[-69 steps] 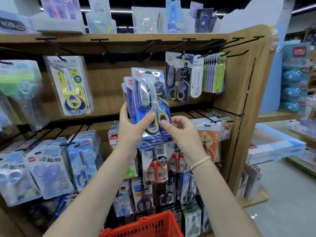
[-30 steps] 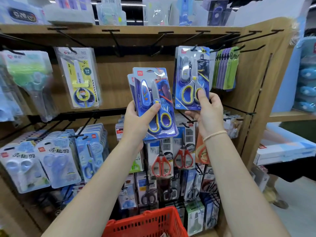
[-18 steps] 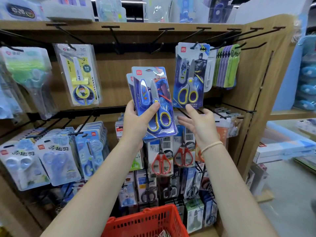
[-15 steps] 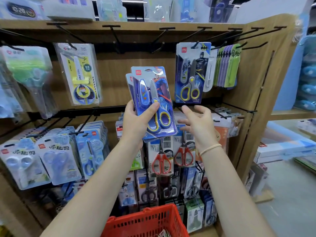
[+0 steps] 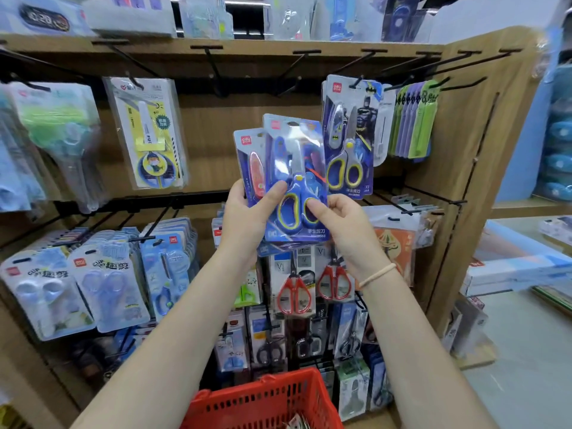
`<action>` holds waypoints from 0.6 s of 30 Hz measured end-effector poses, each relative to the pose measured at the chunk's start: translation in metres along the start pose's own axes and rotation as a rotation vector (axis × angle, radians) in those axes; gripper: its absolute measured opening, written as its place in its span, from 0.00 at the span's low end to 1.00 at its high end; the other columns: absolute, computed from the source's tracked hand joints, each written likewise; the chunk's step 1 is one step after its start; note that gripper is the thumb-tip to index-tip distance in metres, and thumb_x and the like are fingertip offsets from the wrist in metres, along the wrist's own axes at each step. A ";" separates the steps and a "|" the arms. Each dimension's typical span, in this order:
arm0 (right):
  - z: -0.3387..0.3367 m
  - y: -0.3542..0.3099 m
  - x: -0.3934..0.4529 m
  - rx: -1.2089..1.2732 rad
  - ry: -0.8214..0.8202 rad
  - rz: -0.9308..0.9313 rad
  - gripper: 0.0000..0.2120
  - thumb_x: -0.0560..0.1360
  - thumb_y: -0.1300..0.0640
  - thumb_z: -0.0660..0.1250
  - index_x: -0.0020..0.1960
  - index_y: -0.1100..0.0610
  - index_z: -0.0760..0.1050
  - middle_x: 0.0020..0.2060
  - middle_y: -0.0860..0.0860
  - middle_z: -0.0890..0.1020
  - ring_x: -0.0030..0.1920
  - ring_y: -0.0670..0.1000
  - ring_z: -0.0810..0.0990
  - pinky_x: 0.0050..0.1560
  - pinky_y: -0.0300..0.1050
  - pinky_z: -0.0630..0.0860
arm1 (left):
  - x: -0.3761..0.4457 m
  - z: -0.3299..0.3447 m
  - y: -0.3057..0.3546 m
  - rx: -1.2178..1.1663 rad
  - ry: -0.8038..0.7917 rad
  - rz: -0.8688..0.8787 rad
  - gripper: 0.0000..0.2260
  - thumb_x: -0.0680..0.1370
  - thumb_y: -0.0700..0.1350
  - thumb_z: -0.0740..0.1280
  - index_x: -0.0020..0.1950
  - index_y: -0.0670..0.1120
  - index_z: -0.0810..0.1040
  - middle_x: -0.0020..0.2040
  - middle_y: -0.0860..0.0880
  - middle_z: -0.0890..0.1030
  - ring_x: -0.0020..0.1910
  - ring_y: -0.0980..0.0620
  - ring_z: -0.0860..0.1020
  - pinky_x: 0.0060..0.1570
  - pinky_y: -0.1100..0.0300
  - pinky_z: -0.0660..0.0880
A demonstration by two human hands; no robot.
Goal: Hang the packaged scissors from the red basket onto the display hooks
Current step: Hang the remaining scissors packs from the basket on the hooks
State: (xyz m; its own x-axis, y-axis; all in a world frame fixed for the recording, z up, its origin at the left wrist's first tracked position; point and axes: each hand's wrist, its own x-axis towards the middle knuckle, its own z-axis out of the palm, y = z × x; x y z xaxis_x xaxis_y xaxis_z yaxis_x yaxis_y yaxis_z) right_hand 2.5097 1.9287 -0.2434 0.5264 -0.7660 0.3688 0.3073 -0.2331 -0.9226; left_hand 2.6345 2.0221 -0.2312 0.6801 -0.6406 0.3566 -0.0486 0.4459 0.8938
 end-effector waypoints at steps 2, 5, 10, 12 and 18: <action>-0.002 0.001 0.002 0.031 0.075 0.022 0.12 0.77 0.48 0.72 0.49 0.57 0.75 0.45 0.60 0.82 0.45 0.57 0.81 0.48 0.57 0.78 | 0.002 -0.002 -0.001 0.019 -0.004 -0.001 0.17 0.79 0.44 0.73 0.65 0.41 0.75 0.57 0.42 0.85 0.54 0.42 0.85 0.58 0.39 0.81; -0.009 0.001 0.006 0.059 0.124 -0.033 0.10 0.78 0.49 0.70 0.48 0.55 0.73 0.42 0.52 0.82 0.42 0.53 0.81 0.39 0.47 0.77 | 0.002 -0.004 -0.003 0.045 0.001 -0.003 0.14 0.80 0.42 0.72 0.64 0.42 0.75 0.56 0.43 0.86 0.54 0.44 0.86 0.56 0.43 0.82; -0.024 -0.008 0.007 0.170 0.217 -0.187 0.06 0.80 0.56 0.70 0.52 0.55 0.73 0.42 0.50 0.84 0.43 0.52 0.83 0.35 0.42 0.79 | 0.001 -0.005 -0.004 0.080 0.000 0.033 0.12 0.80 0.43 0.71 0.63 0.47 0.76 0.56 0.47 0.86 0.54 0.48 0.85 0.55 0.50 0.82; -0.029 -0.012 0.013 0.210 0.299 -0.205 0.10 0.76 0.51 0.72 0.51 0.53 0.73 0.46 0.54 0.83 0.46 0.58 0.81 0.37 0.46 0.78 | 0.000 -0.003 -0.002 0.074 -0.004 0.028 0.13 0.80 0.43 0.72 0.64 0.46 0.76 0.56 0.48 0.86 0.53 0.48 0.86 0.51 0.54 0.83; -0.037 -0.024 0.032 0.244 0.378 -0.205 0.07 0.81 0.56 0.69 0.53 0.55 0.71 0.44 0.51 0.83 0.40 0.50 0.83 0.32 0.41 0.77 | 0.000 0.004 0.003 0.059 -0.009 0.022 0.11 0.80 0.44 0.72 0.61 0.49 0.76 0.56 0.48 0.86 0.53 0.47 0.86 0.51 0.52 0.84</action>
State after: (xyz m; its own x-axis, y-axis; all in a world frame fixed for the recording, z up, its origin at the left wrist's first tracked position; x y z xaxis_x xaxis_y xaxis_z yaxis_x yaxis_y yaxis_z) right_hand 2.4898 1.8878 -0.2141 0.1252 -0.8931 0.4321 0.5748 -0.2896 -0.7653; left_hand 2.6316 2.0208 -0.2277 0.6716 -0.6369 0.3785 -0.1066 0.4225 0.9001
